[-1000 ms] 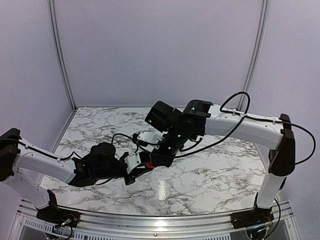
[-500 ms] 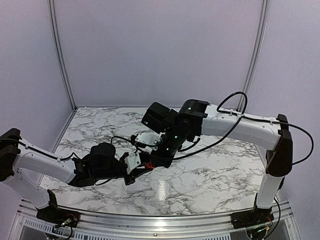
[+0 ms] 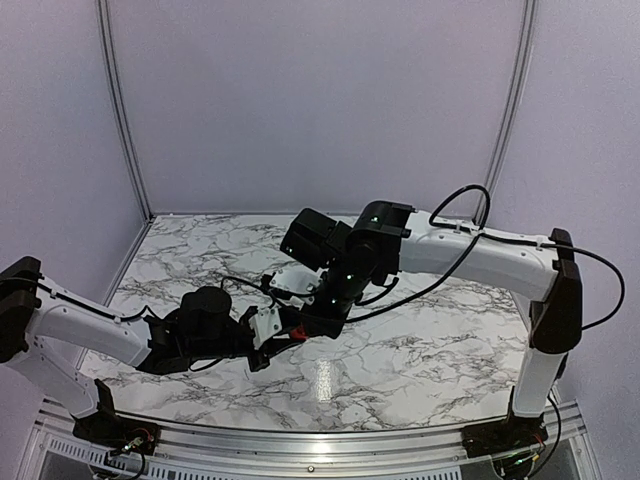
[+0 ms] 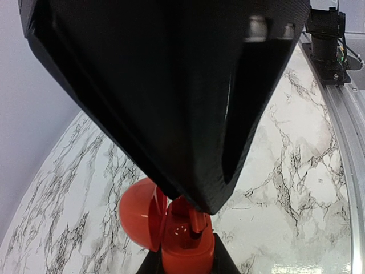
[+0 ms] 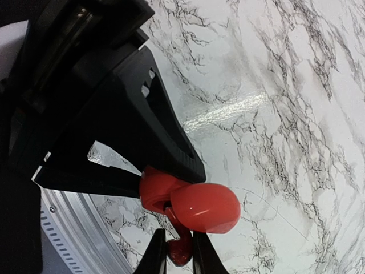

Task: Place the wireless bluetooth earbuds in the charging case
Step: Insert the left earbud into the left side groove of the charging case.

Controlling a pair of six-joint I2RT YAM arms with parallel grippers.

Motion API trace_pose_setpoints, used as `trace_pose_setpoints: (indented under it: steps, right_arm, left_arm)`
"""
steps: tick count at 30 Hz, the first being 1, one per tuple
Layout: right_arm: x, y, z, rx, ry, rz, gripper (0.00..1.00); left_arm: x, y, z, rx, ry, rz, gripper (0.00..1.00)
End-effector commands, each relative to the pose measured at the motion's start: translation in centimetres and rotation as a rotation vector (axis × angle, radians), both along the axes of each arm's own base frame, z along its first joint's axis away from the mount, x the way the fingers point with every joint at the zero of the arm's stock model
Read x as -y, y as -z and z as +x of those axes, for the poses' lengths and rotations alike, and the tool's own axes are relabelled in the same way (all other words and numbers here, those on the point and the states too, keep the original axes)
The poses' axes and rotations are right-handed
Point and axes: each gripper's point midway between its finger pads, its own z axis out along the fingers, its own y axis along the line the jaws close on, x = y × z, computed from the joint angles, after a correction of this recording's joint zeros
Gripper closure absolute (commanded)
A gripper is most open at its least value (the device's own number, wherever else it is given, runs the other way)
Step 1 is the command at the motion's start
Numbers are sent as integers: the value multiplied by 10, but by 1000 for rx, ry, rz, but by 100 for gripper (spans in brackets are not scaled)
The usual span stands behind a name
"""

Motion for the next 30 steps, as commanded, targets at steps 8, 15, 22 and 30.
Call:
trace_pose_setpoints:
  steps: [8, 15, 22, 30]
  right_arm:
    - [0, 7, 6, 40, 1, -57, 94]
    - [-8, 8, 7, 39, -5, -36, 93]
    - [-14, 3, 11, 53, -3, -8, 91]
    - [-20, -11, 18, 81, 17, 45, 90]
  left_arm:
    - [15, -35, -9, 57, 58, -113, 100]
    - [19, -37, -13, 64, 80, -116, 100]
    - [22, -40, -18, 66, 102, -123, 100]
    - [24, -44, -20, 61, 115, -136, 100]
